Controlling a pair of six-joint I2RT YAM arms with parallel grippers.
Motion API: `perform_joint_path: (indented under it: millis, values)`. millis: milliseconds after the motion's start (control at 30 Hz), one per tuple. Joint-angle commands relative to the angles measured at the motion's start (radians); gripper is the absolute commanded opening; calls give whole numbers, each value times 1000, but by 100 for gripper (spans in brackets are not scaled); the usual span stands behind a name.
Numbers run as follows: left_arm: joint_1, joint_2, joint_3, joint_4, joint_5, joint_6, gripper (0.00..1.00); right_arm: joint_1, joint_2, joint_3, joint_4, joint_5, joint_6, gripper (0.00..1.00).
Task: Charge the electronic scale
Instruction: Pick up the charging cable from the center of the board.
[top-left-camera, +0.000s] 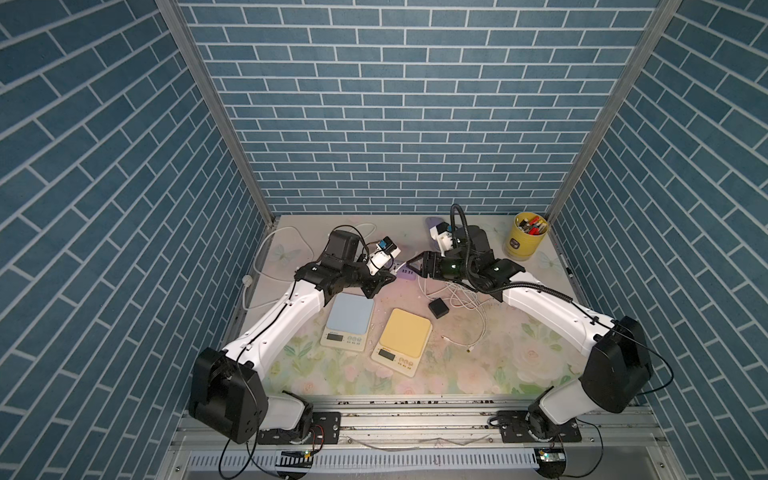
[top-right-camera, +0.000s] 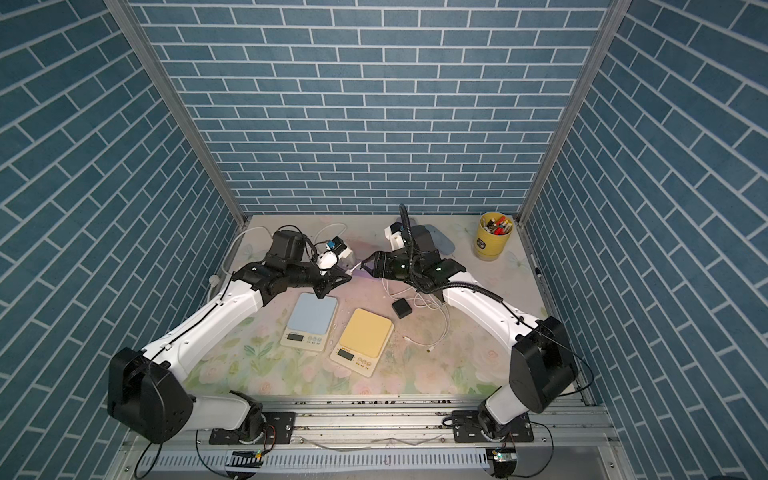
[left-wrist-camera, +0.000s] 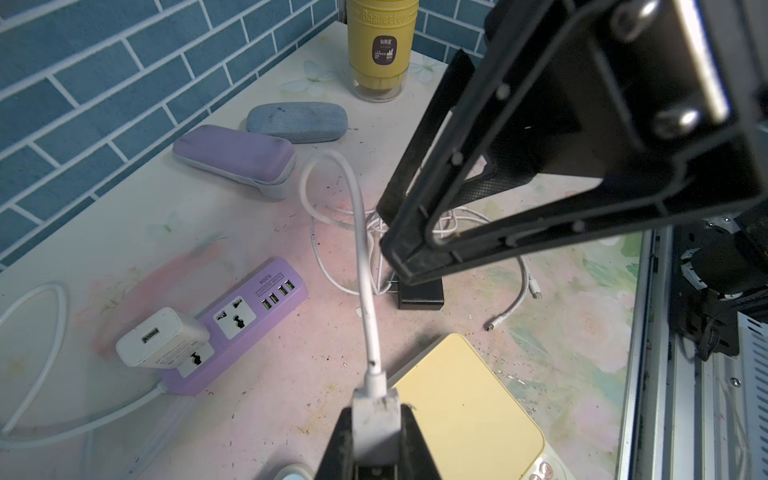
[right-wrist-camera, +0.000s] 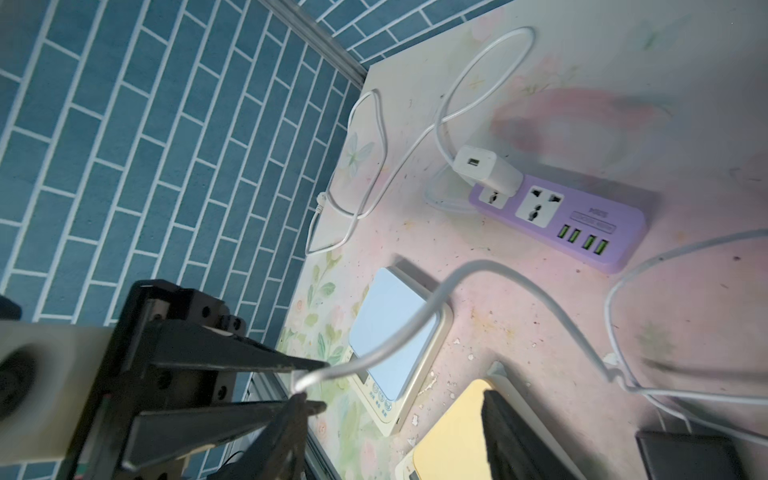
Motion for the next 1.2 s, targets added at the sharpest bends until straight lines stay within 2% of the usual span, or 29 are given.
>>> perform_joint_path:
  millis: [0, 167, 333, 433, 567, 633, 700, 900, 967, 1033, 1067, 1100, 1167]
  values:
    - [-2, 6, 28, -30, 30, 21, 12, 20, 38, 53, 27, -82, 33, 67]
    - [-1, 7, 31, -33, 34, 23, 12, 40, 109, 113, 7, -133, 33, 62]
    - [-1, 3, 32, -40, 19, 29, 12, 55, 154, 165, -26, -177, 25, 41]
    - [-1, 2, 32, -42, 6, 30, 12, 63, 166, 188, -69, -197, -1, 34]
    - [-1, 2, 32, -43, -7, 33, 13, 71, 181, 210, -142, -225, -42, 37]
    - [-1, 0, 32, -43, -12, 35, 13, 75, 185, 214, -168, -230, -60, 35]
    - [-2, -1, 31, -44, -19, 39, 13, 75, 185, 213, -181, -230, -69, 24]
    - [-2, -5, 27, -42, -20, 41, 13, 75, 212, 237, -193, -247, -84, 0]
    - [-1, -7, 26, -41, -29, 42, 13, 75, 226, 250, -195, -255, -85, 0]
    - [-1, -10, 19, -31, -57, 42, 22, 74, 234, 267, -214, -232, -97, 0]
    - [-1, -14, 13, -16, -83, 33, 32, 74, 238, 282, -241, -189, -115, 0]
    - [2, -18, 5, 2, -116, 18, 41, 74, 243, 306, -286, -126, -137, 0]
    - [19, -19, -1, 40, -150, -25, 50, 72, 260, 349, -368, 37, -174, 0]
